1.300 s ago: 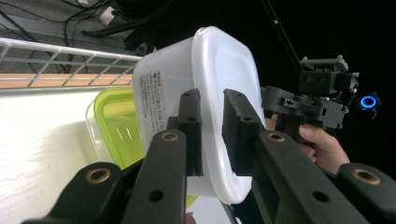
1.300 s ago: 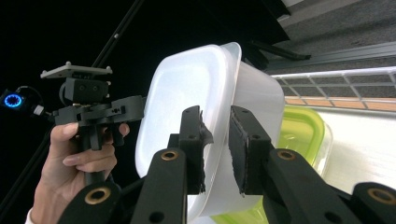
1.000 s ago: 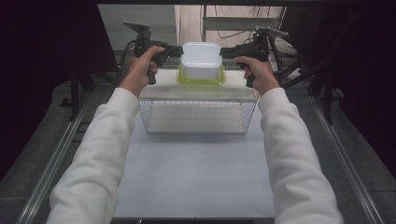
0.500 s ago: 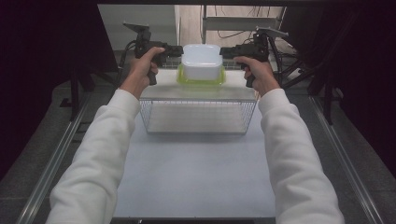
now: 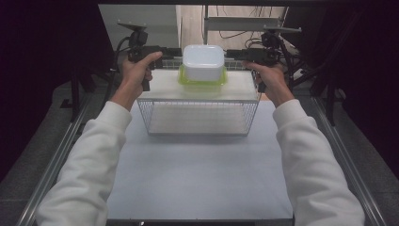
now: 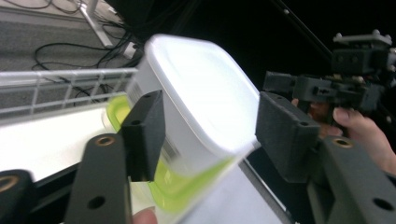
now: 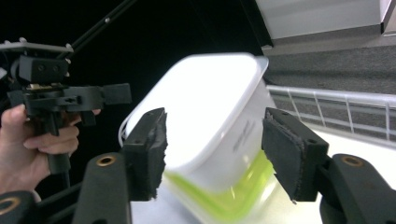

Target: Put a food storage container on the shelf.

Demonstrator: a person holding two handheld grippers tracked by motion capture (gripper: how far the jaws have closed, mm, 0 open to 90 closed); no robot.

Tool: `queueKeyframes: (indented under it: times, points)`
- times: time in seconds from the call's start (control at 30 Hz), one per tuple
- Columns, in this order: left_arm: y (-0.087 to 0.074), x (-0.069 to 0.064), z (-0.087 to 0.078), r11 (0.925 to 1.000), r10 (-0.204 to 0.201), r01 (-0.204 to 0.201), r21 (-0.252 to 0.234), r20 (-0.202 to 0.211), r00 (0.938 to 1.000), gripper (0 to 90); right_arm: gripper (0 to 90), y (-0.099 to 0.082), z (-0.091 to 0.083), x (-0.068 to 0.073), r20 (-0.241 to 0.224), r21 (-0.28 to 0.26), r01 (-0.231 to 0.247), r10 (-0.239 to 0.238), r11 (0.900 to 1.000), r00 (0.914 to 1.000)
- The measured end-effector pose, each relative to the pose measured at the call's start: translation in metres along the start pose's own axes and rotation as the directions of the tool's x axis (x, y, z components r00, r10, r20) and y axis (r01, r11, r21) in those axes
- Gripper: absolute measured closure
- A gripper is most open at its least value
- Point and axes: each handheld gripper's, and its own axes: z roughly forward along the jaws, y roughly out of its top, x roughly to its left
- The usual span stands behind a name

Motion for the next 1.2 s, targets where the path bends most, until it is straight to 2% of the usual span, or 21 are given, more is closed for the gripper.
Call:
queueKeyframes:
  times: [0.1, 0.17, 0.2, 0.27, 0.33, 0.37, 0.4, 0.53, 0.6, 0.63, 0.67, 0.7, 0.73, 0.77, 0.8, 0.9, 0.93, 1.0, 1.1, 1.17, 1.2]
  points:
    - [-0.012, -0.007, -0.012, 0.9987, 0.050, -0.051, -0.006, -0.028, 0.9983, 38.3, 36.8, -0.010, -0.013, 0.006, 0.011, 0.013, 0.039, -0.039, 0.9992, 0.9992]
    - [-0.015, -0.009, -0.016, 0.9981, 0.061, -0.062, -0.007, -0.029, 0.9977, 37.1, 35.9, -0.015, -0.019, 0.009, 0.012, 0.015, 0.056, -0.057, 0.9983, 0.9983]
    - [-0.021, -0.011, -0.021, 0.9967, 0.081, -0.081, -0.009, -0.027, 0.9963, 36.3, 34.6, -0.024, -0.027, 0.011, 0.011, 0.009, 0.074, -0.074, 0.9972, 0.9972]
    - [-0.037, -0.017, -0.032, 0.9928, 0.119, -0.120, -0.006, -0.034, 0.9923, 35.7, 33.6, -0.034, -0.034, 0.013, 0.011, 0.001, 0.083, -0.083, 0.9966, 0.9965]
    - [-0.047, -0.019, -0.037, 0.9902, 0.140, -0.140, 0.001, -0.036, 0.9895, 34.2, 32.8, -0.046, -0.042, 0.016, 0.024, 0.002, 0.110, -0.110, 0.9939, 0.9936]
    - [-0.047, -0.019, -0.037, 0.9902, 0.140, -0.140, 0.001, -0.036, 0.9895, 33.6, 32.8, -0.046, -0.042, 0.016, 0.024, 0.002, 0.110, -0.110, 0.9939, 0.9936]
    - [-0.060, -0.021, -0.043, 0.9880, 0.155, -0.154, 0.011, -0.039, 0.9872, 32.8, 31.9, -0.058, -0.049, 0.021, 0.043, 0.010, 0.154, -0.155, 0.9880, 0.9871]
    - [-0.087, -0.020, -0.049, 0.9831, 0.179, -0.178, 0.044, -0.040, 0.9830, 30.8, 30.7, -0.081, -0.064, 0.028, 0.059, 0.009, 0.227, -0.227, 0.9740, 0.9722]
    - [-0.105, -0.018, -0.052, 0.9784, 0.200, -0.197, 0.064, -0.043, 0.9789, 30.0, 30.0, -0.095, -0.072, 0.030, 0.058, 0.003, 0.258, -0.258, 0.9660, 0.9644]
    - [-0.105, -0.018, -0.052, 0.9784, 0.200, -0.197, 0.064, -0.043, 0.9789, 30.0, 30.0, -0.095, -0.072, 0.030, 0.058, 0.003, 0.258, -0.258, 0.9660, 0.9644]
    - [-0.119, -0.015, -0.054, 0.9764, 0.206, -0.202, 0.076, -0.047, 0.9775, 29.6, 29.6, -0.111, -0.079, 0.029, 0.052, 0.001, 0.270, -0.270, 0.9627, 0.9614]
    - [-0.119, -0.015, -0.054, 0.9764, 0.206, -0.202, 0.076, -0.047, 0.9775, 29.5, 29.6, -0.115, -0.081, 0.029, 0.051, 0.001, 0.274, -0.274, 0.9617, 0.9604]
    - [-0.137, -0.010, -0.056, 0.9757, 0.206, -0.200, 0.091, -0.068, 0.9762, 29.4, 29.5, -0.123, -0.084, 0.027, 0.053, -0.001, 0.283, -0.283, 0.9591, 0.9578]
    - [-0.137, -0.010, -0.056, 0.9757, 0.206, -0.200, 0.091, -0.068, 0.9762, 29.1, 29.5, -0.123, -0.084, 0.027, 0.053, -0.001, 0.283, -0.283, 0.9591, 0.9578]
    - [-0.153, -0.006, -0.057, 0.9752, 0.206, -0.197, 0.100, -0.082, 0.9751, 29.1, 29.2, -0.140, -0.088, 0.023, 0.047, 0.008, 0.281, -0.281, 0.9598, 0.9587]
    - [-0.169, -0.001, -0.058, 0.9733, 0.209, -0.197, 0.117, -0.100, 0.9728, 29.1, 28.9, -0.155, -0.091, 0.019, 0.052, 0.017, 0.283, -0.284, 0.9589, 0.9575]
    - [-0.185, 0.002, -0.056, 0.9716, 0.213, -0.197, 0.132, -0.126, 0.9688, 29.9, 28.1, -0.174, -0.092, 0.015, 0.057, 0.040, 0.278, -0.280, 0.9596, 0.9582]
    - [-0.206, 0.008, -0.053, 0.9719, 0.206, -0.183, 0.147, -0.155, 0.9662, 30.4, 27.6, -0.189, -0.091, 0.011, 0.063, 0.062, 0.276, -0.280, 0.9590, 0.9579]
    - [-0.230, 0.013, -0.051, 0.9689, 0.196, -0.167, 0.182, -0.151, 0.9691, 30.4, 27.0, -0.216, -0.088, 0.005, 0.058, 0.090, 0.251, -0.256, 0.9639, 0.9649]
    - [-0.235, 0.014, -0.050, 0.9671, 0.196, -0.166, 0.193, -0.150, 0.9689, 30.3, 26.4, -0.232, -0.085, 0.001, 0.057, 0.114, 0.238, -0.246, 0.9644, 0.9676]
    - [-0.246, 0.015, -0.049, 0.9585, 0.210, -0.172, 0.228, -0.155, 0.9653, 30.1, 25.3, -0.242, -0.083, -0.002, 0.061, 0.134, 0.227, -0.236, 0.9647, 0.9698]
